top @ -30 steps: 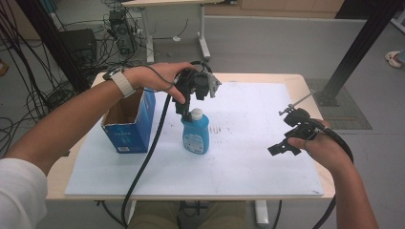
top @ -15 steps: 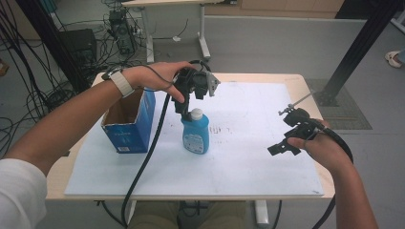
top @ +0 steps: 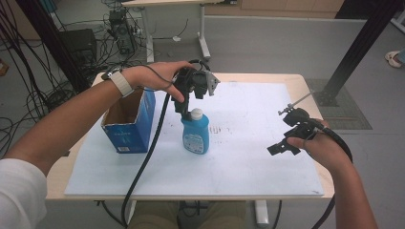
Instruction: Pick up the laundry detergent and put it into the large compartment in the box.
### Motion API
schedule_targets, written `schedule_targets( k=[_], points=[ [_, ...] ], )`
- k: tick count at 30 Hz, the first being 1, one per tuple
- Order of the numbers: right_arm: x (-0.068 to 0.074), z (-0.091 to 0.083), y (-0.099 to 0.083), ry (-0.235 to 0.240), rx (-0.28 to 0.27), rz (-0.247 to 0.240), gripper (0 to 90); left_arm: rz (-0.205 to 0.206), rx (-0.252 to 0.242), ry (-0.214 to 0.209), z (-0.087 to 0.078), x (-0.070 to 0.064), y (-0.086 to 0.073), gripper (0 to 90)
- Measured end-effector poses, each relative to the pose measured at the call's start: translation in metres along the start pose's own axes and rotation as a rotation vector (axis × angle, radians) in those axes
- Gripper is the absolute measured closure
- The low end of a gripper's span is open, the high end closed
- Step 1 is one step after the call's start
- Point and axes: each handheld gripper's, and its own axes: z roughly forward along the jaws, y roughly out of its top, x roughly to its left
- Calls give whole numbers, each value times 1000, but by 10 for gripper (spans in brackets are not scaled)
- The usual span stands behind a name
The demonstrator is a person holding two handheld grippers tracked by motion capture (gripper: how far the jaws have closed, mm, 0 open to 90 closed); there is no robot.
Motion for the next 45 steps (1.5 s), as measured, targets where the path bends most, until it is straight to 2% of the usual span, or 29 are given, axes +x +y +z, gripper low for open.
schedule_targets(
  k=[45],
  points=[
    [-3,0,-1,2,-5,5,89,-7,-17,-1,0,2,-5,85]
  ],
)
